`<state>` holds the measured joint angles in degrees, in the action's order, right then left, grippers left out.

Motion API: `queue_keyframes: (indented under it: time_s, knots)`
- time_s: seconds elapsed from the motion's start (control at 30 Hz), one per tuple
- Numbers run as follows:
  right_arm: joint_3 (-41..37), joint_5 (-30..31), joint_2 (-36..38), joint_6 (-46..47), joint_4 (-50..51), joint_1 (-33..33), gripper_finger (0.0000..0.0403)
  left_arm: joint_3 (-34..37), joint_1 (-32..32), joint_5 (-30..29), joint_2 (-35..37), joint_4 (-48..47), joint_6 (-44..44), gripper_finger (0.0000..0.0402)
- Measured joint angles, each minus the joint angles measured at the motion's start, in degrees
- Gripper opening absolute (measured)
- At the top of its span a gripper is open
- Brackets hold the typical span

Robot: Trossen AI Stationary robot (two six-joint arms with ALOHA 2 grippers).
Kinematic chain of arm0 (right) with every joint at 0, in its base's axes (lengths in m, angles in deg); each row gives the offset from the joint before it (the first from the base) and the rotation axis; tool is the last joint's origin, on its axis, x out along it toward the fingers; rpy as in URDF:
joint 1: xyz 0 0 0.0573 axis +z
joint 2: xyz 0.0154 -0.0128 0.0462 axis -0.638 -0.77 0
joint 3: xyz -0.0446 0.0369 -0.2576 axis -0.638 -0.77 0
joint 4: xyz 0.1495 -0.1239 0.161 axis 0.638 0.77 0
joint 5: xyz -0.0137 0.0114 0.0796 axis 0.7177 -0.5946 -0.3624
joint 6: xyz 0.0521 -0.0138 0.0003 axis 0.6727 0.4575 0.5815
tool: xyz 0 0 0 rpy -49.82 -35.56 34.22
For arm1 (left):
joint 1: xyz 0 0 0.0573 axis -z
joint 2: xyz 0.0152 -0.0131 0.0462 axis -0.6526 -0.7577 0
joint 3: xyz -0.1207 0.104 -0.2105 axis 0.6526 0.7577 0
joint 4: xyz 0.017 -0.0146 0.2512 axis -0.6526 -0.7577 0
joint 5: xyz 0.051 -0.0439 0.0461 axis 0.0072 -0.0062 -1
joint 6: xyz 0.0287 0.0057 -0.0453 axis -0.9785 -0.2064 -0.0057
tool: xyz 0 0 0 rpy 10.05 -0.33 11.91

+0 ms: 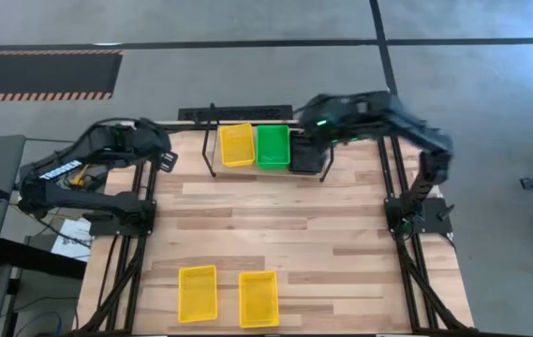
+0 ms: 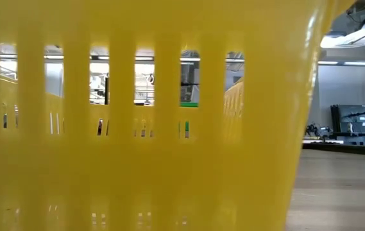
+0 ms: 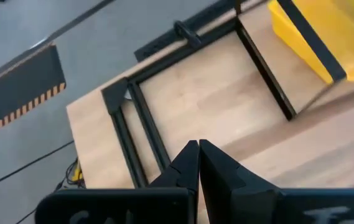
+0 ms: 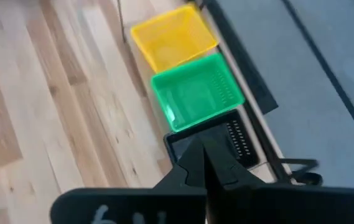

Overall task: Stack baskets on shelf by color
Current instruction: Stack the left yellow basket on top of the other yellow basket on the shelf

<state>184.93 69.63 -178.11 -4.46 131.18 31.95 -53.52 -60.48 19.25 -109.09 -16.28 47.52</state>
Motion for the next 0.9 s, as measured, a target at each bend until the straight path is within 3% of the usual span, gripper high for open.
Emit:
queue_keyframes:
  time_s: [0.23,0.47,0.7,0.9]
  knots:
    - [-0.1,0.1,-6.0,0.8,1.6,0.8,0.0001,1.1,0.1,6.5,0.0,5.2,-6.5,0.0]
    - [1.5,8.8,3.4,10.4,1.7,5.7,0.0001,1.1,0.2,7.1,0.0,9.8,-11.9,0.0]
    - [1.5,18.9,14.1,17.7,1.6,19.3,0.0,1.1,0.2,7.2,0.0,14.7,-14.2,0.0]
    - [1.3,26.8,19.8,18.8,1.6,31.4,0.0,1.1,0.2,7.2,0.2,11.8,-15.1,0.0]
